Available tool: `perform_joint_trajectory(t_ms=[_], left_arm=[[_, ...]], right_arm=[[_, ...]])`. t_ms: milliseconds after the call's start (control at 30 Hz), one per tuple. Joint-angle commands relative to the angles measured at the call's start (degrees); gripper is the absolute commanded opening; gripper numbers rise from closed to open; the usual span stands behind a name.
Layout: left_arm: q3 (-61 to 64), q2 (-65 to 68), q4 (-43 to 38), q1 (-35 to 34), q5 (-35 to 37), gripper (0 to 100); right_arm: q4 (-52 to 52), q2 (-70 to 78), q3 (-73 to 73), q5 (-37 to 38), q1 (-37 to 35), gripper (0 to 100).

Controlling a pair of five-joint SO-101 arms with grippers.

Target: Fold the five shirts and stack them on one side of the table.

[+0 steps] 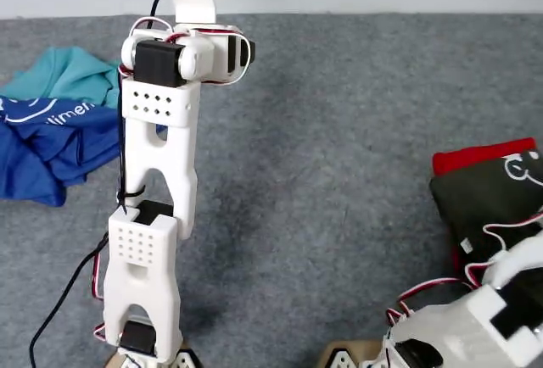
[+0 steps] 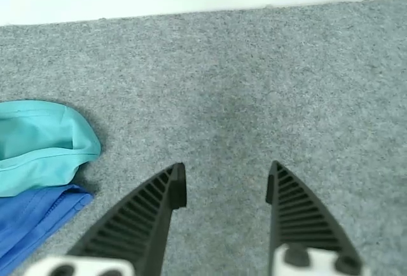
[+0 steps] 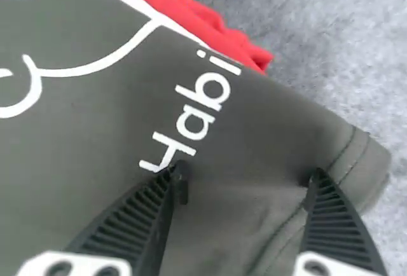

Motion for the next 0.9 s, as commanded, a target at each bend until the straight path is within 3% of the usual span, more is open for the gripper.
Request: perform_joint_trajectory(t_ms=[0,167,300,567,700,867], left_arm=[[-0.22,-3.96,1.23,0.53,-0.53,21],[-1.19,-4.84,1.23,-0.26,-0.53,21],[-1.54,-8.97,1.23,-5.19,-0.35,21],[0.57,-13.98,1.23,-27.25,-0.18,21],[10.86,-10.81,1.23,-39.12,-0.44,21],[20.53,-3.87,0.88,-48.62,-0.79,22]], right_arm=[[-1.1,0.04,-0.26,0.7,0.4,29.6],[7.08,-8.22,-1.67,0.18,0.22,29.6],[16.4,-18.77,-5.63,0.62,0.13,29.6],[23.6,-32.22,-2.2,5.45,-7.96,29.6],[23.69,-36.0,1.67,5.8,-11.38,29.6],[23.78,-38.81,2.02,5.89,-13.58,29.6]])
